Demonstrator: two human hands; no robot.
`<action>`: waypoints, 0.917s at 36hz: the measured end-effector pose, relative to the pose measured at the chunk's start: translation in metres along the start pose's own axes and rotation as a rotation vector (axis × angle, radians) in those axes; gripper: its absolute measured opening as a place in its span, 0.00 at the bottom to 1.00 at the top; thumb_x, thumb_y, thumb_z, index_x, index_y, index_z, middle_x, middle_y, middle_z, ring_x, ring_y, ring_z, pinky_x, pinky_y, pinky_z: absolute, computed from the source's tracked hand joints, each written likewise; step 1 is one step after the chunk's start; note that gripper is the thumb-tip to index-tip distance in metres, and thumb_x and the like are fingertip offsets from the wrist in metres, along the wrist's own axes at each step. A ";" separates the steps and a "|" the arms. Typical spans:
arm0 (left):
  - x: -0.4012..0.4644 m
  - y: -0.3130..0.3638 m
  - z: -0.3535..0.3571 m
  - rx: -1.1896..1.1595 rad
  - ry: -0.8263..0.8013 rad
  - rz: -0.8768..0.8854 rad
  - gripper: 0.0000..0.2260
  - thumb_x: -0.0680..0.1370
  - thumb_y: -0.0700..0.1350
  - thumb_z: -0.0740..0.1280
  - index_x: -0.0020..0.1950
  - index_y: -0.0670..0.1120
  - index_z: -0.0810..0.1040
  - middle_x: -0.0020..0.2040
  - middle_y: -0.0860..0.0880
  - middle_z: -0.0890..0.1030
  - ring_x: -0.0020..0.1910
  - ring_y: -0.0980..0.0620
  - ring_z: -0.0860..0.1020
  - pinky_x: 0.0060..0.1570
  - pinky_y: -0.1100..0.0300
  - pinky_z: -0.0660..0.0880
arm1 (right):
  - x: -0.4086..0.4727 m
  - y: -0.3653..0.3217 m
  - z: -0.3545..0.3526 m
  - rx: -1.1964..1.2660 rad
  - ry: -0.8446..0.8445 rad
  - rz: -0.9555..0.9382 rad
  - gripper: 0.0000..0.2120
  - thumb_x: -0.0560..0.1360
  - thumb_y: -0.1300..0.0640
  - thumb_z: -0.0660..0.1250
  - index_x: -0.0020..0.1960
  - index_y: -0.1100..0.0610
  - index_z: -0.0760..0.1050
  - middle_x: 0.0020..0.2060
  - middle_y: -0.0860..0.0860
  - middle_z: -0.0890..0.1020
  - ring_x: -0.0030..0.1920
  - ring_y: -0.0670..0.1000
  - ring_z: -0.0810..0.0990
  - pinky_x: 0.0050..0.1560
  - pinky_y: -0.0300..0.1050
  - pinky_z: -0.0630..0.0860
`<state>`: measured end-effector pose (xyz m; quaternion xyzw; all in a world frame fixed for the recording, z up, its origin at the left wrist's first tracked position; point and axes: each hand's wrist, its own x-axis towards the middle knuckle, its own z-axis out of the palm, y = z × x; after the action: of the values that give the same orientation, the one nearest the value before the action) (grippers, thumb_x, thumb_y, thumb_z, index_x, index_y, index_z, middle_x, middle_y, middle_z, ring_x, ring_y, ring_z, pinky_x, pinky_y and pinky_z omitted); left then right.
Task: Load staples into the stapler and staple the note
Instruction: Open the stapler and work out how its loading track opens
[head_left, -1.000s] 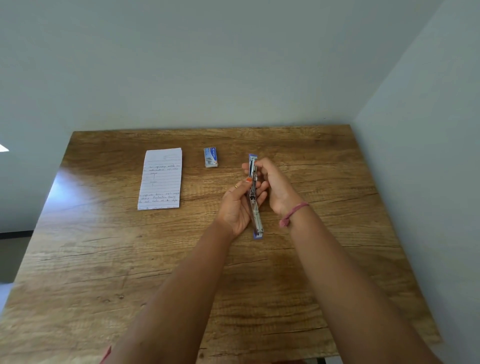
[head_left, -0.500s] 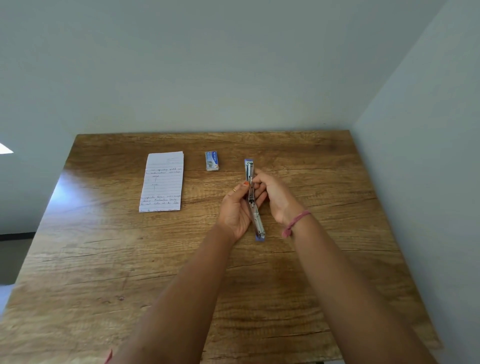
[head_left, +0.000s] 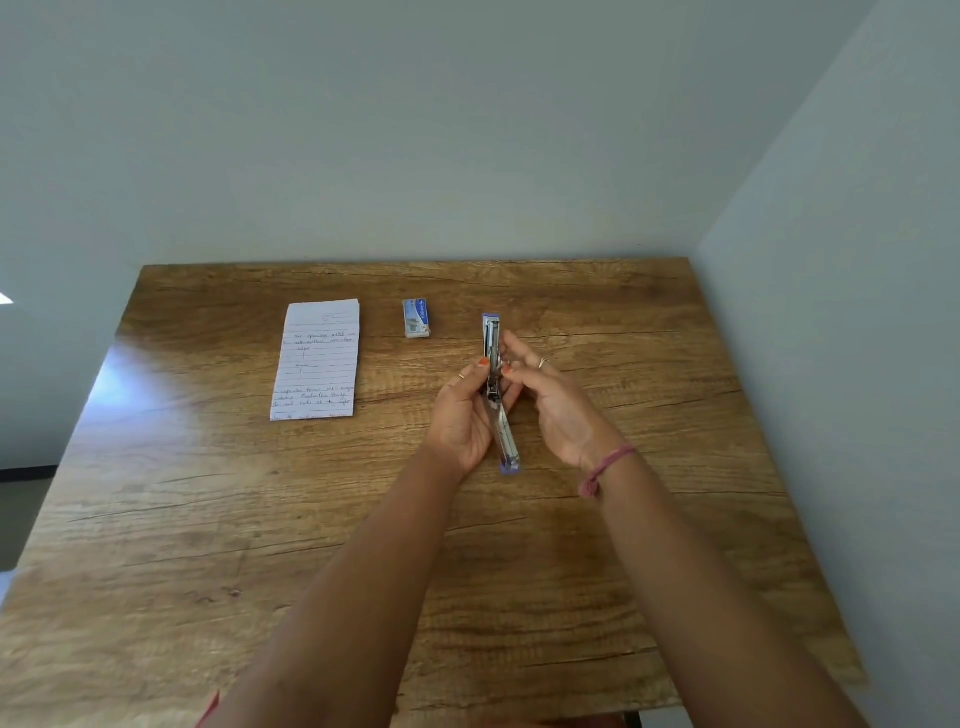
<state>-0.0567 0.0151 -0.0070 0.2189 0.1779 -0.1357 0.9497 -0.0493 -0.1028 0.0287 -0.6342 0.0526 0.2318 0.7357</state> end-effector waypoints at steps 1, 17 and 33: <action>0.000 0.000 0.000 -0.002 0.009 0.001 0.09 0.81 0.37 0.60 0.57 0.37 0.76 0.46 0.43 0.83 0.44 0.50 0.83 0.46 0.58 0.81 | -0.001 -0.001 0.001 0.005 0.011 -0.004 0.20 0.79 0.61 0.62 0.69 0.47 0.72 0.61 0.45 0.81 0.61 0.40 0.75 0.61 0.38 0.66; 0.000 -0.001 0.003 0.073 0.037 -0.002 0.10 0.82 0.38 0.58 0.55 0.36 0.77 0.49 0.40 0.80 0.47 0.48 0.80 0.46 0.59 0.81 | -0.006 0.018 0.009 0.033 0.180 -0.191 0.08 0.76 0.60 0.69 0.42 0.48 0.82 0.48 0.47 0.85 0.49 0.43 0.82 0.52 0.38 0.76; 0.001 0.001 -0.001 0.058 -0.009 -0.015 0.09 0.81 0.39 0.60 0.52 0.36 0.78 0.48 0.40 0.81 0.48 0.47 0.80 0.49 0.56 0.81 | -0.004 0.021 0.005 0.071 0.158 -0.186 0.04 0.76 0.59 0.70 0.50 0.54 0.82 0.56 0.54 0.83 0.53 0.45 0.81 0.57 0.40 0.77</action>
<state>-0.0555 0.0158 -0.0083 0.2443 0.1715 -0.1490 0.9427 -0.0624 -0.0973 0.0119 -0.6260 0.0595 0.1097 0.7697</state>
